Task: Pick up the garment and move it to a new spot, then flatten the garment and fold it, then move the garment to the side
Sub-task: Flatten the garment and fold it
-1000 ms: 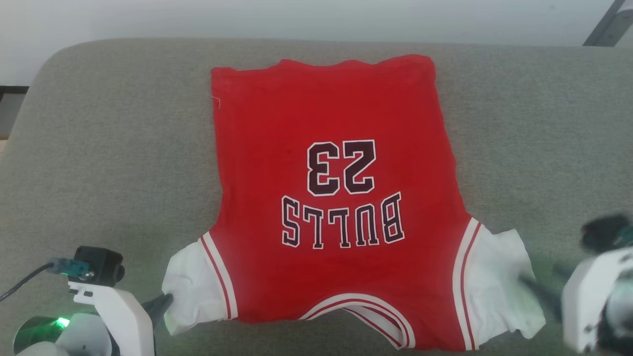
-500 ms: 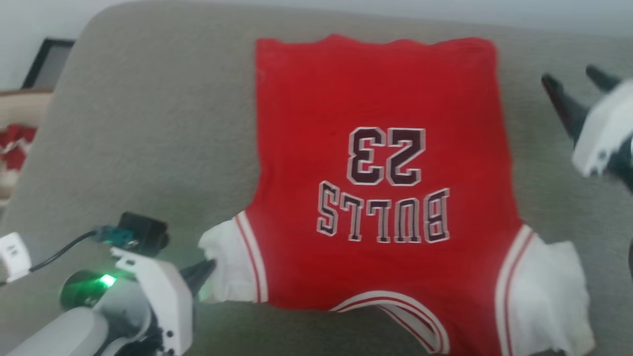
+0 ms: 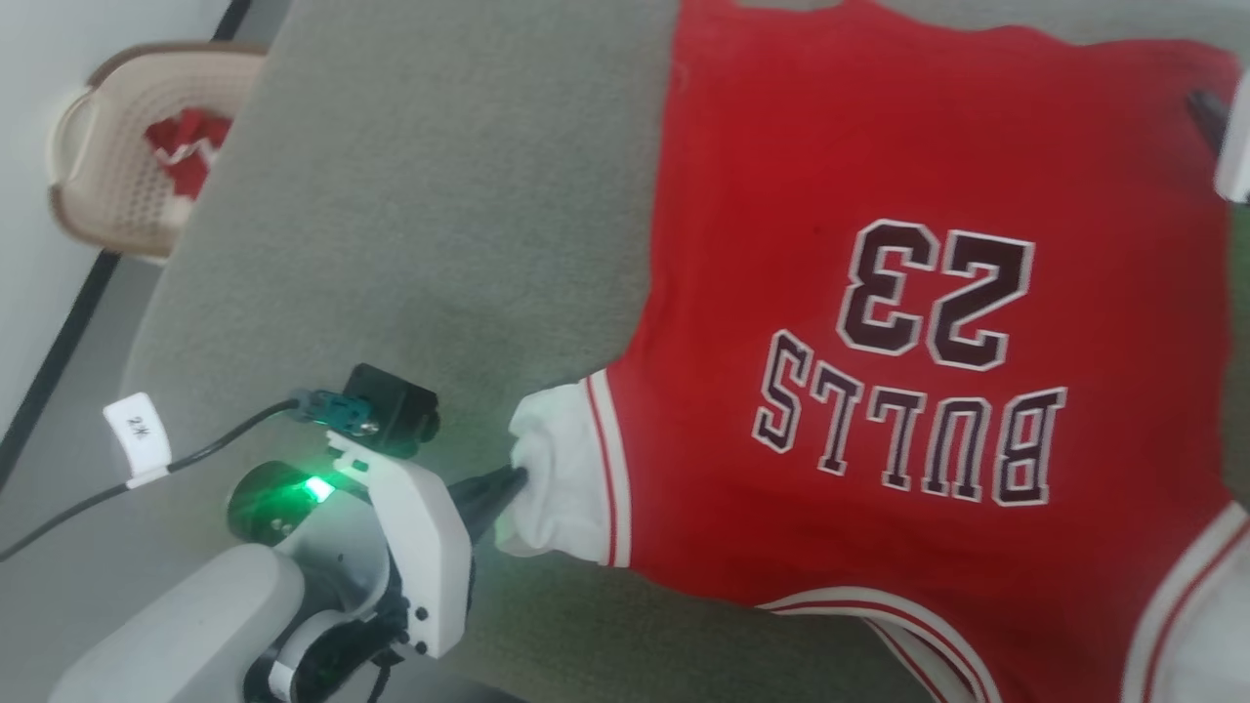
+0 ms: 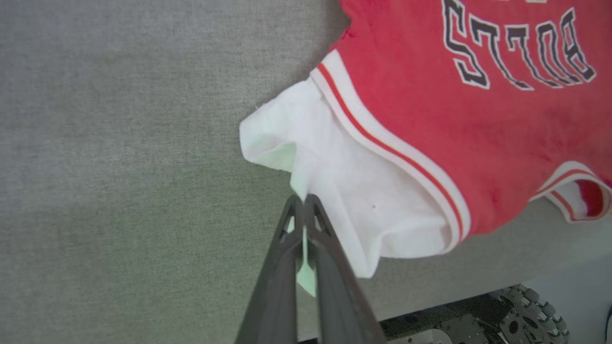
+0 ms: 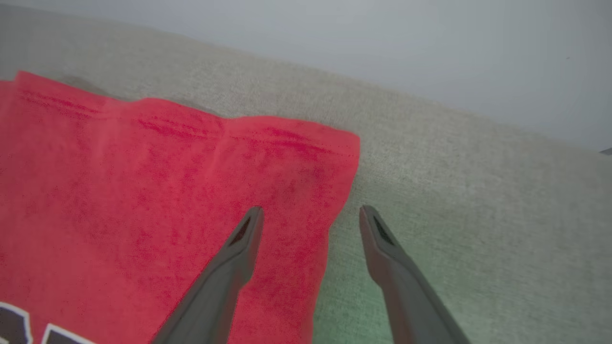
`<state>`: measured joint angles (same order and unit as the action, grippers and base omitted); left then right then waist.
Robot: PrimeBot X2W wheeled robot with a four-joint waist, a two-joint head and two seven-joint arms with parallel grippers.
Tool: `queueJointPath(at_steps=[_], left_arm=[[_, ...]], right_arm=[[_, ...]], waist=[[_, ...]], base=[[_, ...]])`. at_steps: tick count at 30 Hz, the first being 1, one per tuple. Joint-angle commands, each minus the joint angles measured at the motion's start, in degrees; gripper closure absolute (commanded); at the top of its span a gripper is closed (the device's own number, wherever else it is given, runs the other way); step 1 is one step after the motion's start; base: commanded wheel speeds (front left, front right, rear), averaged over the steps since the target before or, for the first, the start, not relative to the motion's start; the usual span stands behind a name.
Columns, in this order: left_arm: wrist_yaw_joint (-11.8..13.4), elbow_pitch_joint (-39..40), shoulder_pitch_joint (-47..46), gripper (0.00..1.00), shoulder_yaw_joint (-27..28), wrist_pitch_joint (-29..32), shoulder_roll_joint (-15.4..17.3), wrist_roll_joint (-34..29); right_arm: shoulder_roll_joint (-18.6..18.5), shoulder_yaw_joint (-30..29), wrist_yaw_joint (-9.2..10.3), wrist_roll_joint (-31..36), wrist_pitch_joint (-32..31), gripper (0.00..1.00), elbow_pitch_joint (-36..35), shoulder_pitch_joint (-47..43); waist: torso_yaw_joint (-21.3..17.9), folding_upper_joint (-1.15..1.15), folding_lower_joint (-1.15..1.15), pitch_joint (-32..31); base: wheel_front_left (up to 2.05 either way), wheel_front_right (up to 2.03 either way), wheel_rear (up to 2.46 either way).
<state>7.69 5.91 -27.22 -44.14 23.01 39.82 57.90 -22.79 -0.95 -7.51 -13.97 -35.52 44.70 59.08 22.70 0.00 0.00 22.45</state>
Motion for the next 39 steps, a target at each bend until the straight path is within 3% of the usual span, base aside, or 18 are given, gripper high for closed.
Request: queueJointPath(at_steps=[1, 13, 14, 15, 21, 26, 33, 39], left_arm=[[-0.57, -0.41, -0.86, 1.00, -0.28, -0.39, -0.66, -0.05], [-2.60, -3.20, -2.09, 1.00, -0.71, -0.99, -2.99, 1.08], [-2.88, -3.30, -2.18, 1.00, -0.74, -1.01, -3.21, 1.24], [-3.15, -3.60, -2.52, 1.00, -0.77, -1.04, -3.52, 1.07], [-3.16, -4.42, -2.45, 1.00, -0.35, -1.35, -3.26, 1.16], [-2.15, -4.54, -1.19, 1.00, 0.55, -1.86, -1.74, 1.35], [-0.39, -3.46, 0.69, 1.00, 1.87, -2.03, 1.32, 1.81], [0.93, -2.15, 1.83, 1.00, 2.62, -1.58, 3.74, 1.86]], right_arm=[[-0.65, -0.86, 0.04, 1.58, -0.84, 0.00, 2.63, 1.19], [-0.33, -10.59, 0.03, 11.94, -10.40, 0.00, 17.65, 5.30], [-0.65, -10.94, 0.04, 12.83, -10.34, 0.61, 17.74, 5.52], [-1.06, -11.36, 0.07, 14.54, -9.90, 1.00, 17.80, 5.55], [-0.40, -14.07, 0.09, 18.02, -9.07, 1.00, 16.89, 6.64], [2.18, -10.12, 0.07, 17.79, -10.19, 1.00, 16.33, 7.58], [4.52, 0.51, 0.08, 8.31, -8.99, 1.00, 10.82, 3.56], [2.51, 8.42, 0.08, -4.04, -11.72, 1.00, -2.82, -6.24]], waist=[[1.95, 0.00, 0.00, 1.61], [4.28, 0.00, 0.00, 3.20], [4.36, 0.00, 0.00, 3.26], [4.45, 0.00, 0.00, 3.32], [3.25, 0.00, 0.00, 2.74], [0.19, 0.00, 0.00, 0.40], [-5.94, 0.00, 0.00, -3.49], [-10.64, 0.00, 0.00, -6.12]], base=[[0.00, 0.00, 0.00], [0.00, 0.00, 0.00], [0.00, 0.00, 0.00], [0.00, 0.00, 0.00], [0.00, 0.00, 0.00], [0.00, 0.00, 0.00], [0.00, 0.00, 0.00], [0.00, 0.00, 0.00]])
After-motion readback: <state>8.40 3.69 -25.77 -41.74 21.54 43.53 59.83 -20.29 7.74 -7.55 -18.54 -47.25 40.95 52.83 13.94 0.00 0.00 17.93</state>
